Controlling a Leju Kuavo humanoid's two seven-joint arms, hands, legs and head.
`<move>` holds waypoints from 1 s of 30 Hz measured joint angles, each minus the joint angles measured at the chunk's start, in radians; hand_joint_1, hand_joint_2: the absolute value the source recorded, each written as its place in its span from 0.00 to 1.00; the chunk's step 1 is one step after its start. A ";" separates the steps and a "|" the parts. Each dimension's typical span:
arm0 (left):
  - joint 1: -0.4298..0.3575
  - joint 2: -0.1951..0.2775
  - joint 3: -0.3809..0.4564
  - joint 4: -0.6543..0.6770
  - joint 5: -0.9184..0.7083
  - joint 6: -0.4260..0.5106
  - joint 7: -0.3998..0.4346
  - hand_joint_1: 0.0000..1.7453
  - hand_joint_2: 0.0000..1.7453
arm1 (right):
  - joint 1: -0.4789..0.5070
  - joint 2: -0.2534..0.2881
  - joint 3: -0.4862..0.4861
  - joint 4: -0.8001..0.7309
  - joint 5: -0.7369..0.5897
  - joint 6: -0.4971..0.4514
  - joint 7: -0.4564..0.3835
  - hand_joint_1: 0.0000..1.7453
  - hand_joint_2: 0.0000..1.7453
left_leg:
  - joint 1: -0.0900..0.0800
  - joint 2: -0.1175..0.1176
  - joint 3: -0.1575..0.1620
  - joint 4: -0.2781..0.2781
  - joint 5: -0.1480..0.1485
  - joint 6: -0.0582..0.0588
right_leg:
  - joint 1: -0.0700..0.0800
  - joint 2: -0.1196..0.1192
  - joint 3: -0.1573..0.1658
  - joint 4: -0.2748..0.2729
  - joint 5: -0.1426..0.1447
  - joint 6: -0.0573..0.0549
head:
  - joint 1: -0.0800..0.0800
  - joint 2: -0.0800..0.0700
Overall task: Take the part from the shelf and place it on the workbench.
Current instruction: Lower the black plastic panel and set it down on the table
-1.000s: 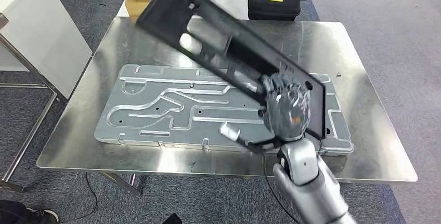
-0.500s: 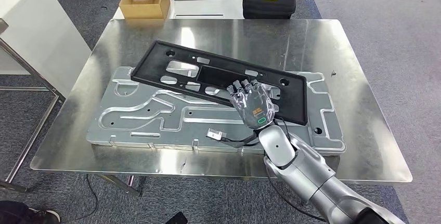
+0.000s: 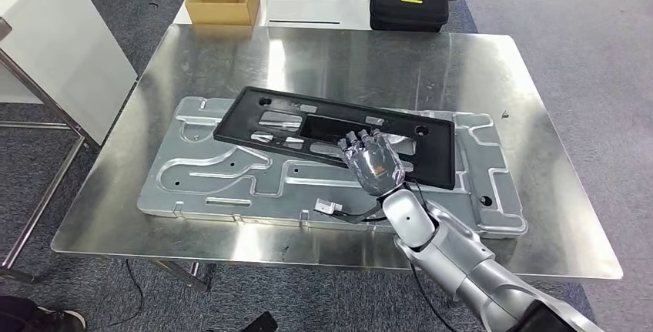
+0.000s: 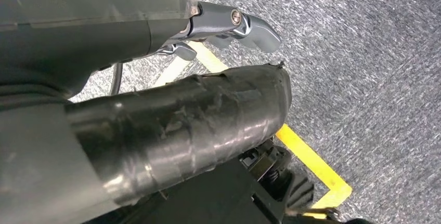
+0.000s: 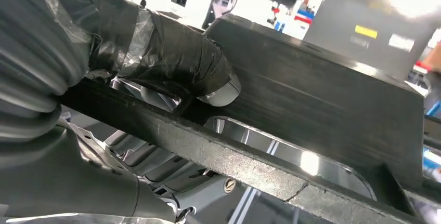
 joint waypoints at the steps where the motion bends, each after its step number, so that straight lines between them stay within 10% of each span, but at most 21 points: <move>1: 0.000 0.000 0.000 0.000 0.001 0.001 0.001 0.00 0.00 | 0.000 0.002 0.003 0.016 0.000 -0.003 -0.001 0.99 1.00 | -0.002 -0.001 0.000 0.003 -0.004 -0.004 | 0.001 0.000 0.030 -0.066 0.026 -0.002 | 0.000 0.000; 7: 0.005 0.000 -0.002 0.000 0.014 0.004 0.004 0.00 0.00 | 0.017 0.018 0.008 0.083 0.000 0.036 -0.050 0.01 1.00 | -0.004 0.002 -0.004 0.022 -0.025 -0.032 | 0.004 0.004 0.072 -0.146 0.042 -0.025 | -0.001 0.000; 10: 0.005 0.000 -0.002 0.000 0.021 0.008 0.002 0.00 0.00 | 0.021 0.035 0.006 0.104 0.000 0.082 -0.079 0.00 1.00 | -0.002 0.003 -0.071 0.173 -0.104 -0.043 | 0.001 0.003 0.080 -0.151 0.041 -0.038 | -0.002 0.000; 12: 0.008 0.001 -0.002 0.000 0.025 0.010 0.002 0.00 0.00 | 0.027 0.044 0.004 0.117 0.000 0.106 -0.094 0.00 0.50 | -0.001 0.004 -0.121 0.270 -0.132 -0.046 | 0.003 0.002 0.082 -0.151 0.040 -0.039 | -0.002 0.000; 14: 0.011 0.001 -0.002 0.000 0.029 0.011 0.002 0.00 0.00 | 0.032 0.050 -0.002 0.126 0.000 0.122 -0.105 0.00 0.00 | 0.000 0.004 -0.105 0.232 -0.090 -0.045 | 0.003 0.004 0.085 -0.151 0.038 -0.039 | -0.002 0.000; 18: 0.011 0.002 -0.003 0.000 0.033 0.014 0.003 0.00 0.00 | 0.026 0.059 -0.021 0.135 0.000 0.140 -0.124 0.00 0.00 | -0.003 0.003 0.008 0.009 -0.006 -0.033 | 0.007 0.010 0.093 -0.150 0.034 -0.027 | -0.002 0.000; 23: 0.015 0.003 -0.006 0.000 0.044 0.018 0.002 0.00 0.00 | 0.025 0.059 -0.046 0.138 0.000 0.165 -0.151 0.00 0.00 | -0.001 0.007 0.023 -0.018 0.003 -0.004 | 0.005 0.010 0.085 -0.117 0.007 -0.002 | -0.001 0.000; 27: 0.019 0.004 -0.007 0.000 0.058 0.021 -0.002 0.00 0.00 | 0.032 0.046 -0.063 0.129 -0.002 0.183 -0.165 0.00 0.00 | -0.002 0.011 0.020 -0.021 0.008 0.004 | 0.003 0.008 -0.016 0.104 -0.101 0.007 | 0.000 0.000; 30: 0.025 0.005 -0.007 0.000 0.073 0.028 -0.008 0.00 0.00 | 0.046 0.013 -0.075 0.077 -0.006 0.200 -0.182 0.00 0.00 | -0.002 0.011 0.019 -0.016 0.007 0.003 | 0.000 0.006 0.024 0.037 -0.043 0.006 | 0.000 0.000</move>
